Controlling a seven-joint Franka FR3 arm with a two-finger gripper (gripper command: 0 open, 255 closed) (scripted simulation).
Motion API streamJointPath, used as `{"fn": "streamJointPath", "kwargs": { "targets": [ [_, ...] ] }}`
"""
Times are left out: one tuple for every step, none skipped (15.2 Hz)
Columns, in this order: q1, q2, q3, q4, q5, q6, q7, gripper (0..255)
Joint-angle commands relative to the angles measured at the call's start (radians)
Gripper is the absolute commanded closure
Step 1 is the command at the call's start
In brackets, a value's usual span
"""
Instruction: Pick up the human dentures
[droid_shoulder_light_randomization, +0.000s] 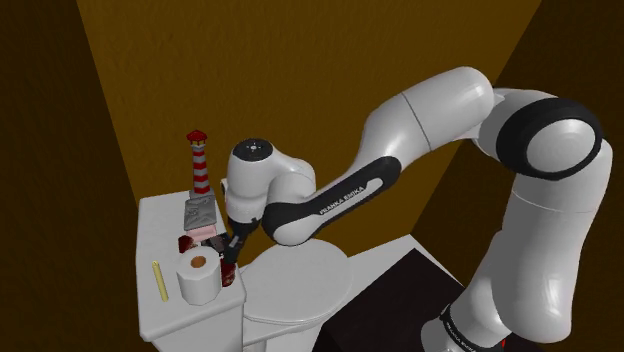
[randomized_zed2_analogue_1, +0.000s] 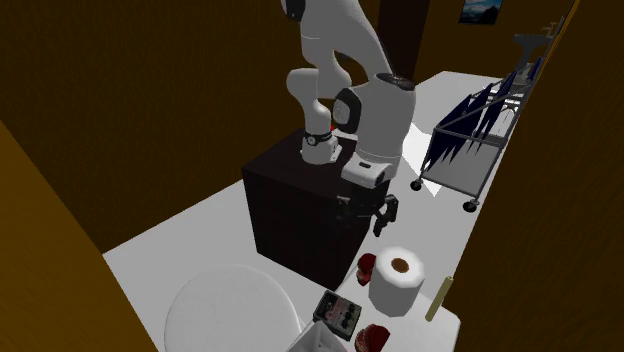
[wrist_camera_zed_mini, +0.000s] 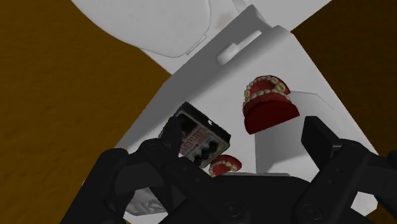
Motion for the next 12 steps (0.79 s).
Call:
{"fn": "streamJointPath", "kwargs": {
  "targets": [
    [0.034, 0.068, -0.004, 0.046, -0.047, 0.007, 0.018, 0],
    [0.050, 0.099, -0.007, 0.067, -0.068, 0.009, 0.024, 0],
    [0.060, 0.117, -0.009, 0.080, -0.079, 0.011, 0.026, 0],
    [0.063, 0.126, -0.013, 0.079, -0.086, 0.020, 0.032, 0],
    [0.066, 0.136, -0.017, 0.078, -0.093, 0.029, 0.038, 0],
    [0.069, 0.145, -0.022, 0.078, -0.099, 0.038, 0.044, 0],
    [0.072, 0.155, -0.026, 0.078, -0.106, 0.047, 0.050, 0],
    [0.075, 0.165, -0.030, 0.078, -0.113, 0.056, 0.055, 0],
    [0.078, 0.175, -0.035, 0.079, -0.120, 0.065, 0.061, 0],
    [0.081, 0.185, -0.039, 0.079, -0.127, 0.074, 0.067, 0],
    [0.083, 0.190, -0.042, 0.080, -0.130, 0.079, 0.070, 0],
    [0.083, 0.190, -0.042, 0.080, -0.130, 0.079, 0.070, 0]
  ]
}}
